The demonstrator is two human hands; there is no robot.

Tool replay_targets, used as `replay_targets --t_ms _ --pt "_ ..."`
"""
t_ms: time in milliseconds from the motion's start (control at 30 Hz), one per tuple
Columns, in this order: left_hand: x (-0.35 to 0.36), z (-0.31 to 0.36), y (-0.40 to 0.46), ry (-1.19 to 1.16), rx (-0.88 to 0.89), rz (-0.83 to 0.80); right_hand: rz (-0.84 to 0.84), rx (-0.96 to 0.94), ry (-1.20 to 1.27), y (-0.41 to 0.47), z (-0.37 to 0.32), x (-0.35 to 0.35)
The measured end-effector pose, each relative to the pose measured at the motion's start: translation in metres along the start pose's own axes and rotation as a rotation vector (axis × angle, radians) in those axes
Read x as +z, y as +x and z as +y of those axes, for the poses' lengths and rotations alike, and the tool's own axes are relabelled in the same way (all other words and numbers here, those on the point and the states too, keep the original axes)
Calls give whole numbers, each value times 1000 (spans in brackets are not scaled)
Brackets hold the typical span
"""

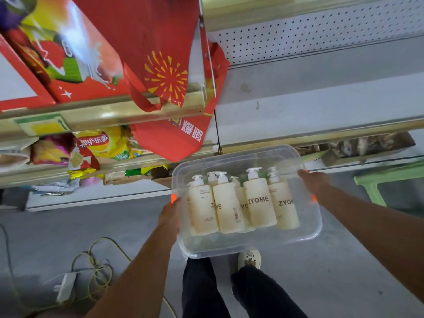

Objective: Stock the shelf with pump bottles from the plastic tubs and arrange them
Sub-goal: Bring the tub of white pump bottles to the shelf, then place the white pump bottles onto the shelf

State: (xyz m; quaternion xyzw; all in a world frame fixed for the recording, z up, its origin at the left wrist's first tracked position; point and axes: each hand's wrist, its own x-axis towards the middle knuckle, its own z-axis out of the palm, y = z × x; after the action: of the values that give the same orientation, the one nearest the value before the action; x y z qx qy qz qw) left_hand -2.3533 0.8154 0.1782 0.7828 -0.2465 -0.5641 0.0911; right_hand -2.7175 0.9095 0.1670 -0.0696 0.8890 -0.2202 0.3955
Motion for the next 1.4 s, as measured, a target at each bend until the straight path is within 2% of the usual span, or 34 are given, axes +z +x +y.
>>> replay_targets --t_ms 67,133,200,267,333,433,500,633,767,900,967,1033,1167,1400 --pt "0 -7 -9 67 118 -15 36 -41 -106 -11 -2 0" --pt "0 -15 -19 256 231 38 119 -143 -248 -27 -6 3" --pt "2 -20 -38 381 362 119 179 -330 -292 -55 -13 10" --pt "6 -25 -57 442 522 86 182 -566 -283 -87 -21 22" --pt "13 -34 -69 552 612 -20 33 -744 -230 -119 -25 39" --pt "20 -40 -68 600 584 -65 -239 -823 -320 -152 -23 72" --pt "25 -39 -57 549 551 -51 -275 -760 -434 -161 -18 93" --pt "38 -32 -35 367 407 -20 -236 -532 -543 -158 -12 120" --pt "49 -25 -24 481 413 58 -201 -467 -577 -149 -8 137" --pt "48 -19 -16 525 436 50 -160 -442 -527 -147 -11 144" --pt "46 -18 -14 508 468 9 -180 -424 -498 -147 -13 143" --pt "43 -14 -16 391 448 -53 -192 -403 -474 -147 -15 140" --pt "28 -4 -25 112 362 -180 -281 -329 -267 -153 -17 123" --pt "-7 23 -75 -121 195 -415 -466 -244 225 -184 -37 64"
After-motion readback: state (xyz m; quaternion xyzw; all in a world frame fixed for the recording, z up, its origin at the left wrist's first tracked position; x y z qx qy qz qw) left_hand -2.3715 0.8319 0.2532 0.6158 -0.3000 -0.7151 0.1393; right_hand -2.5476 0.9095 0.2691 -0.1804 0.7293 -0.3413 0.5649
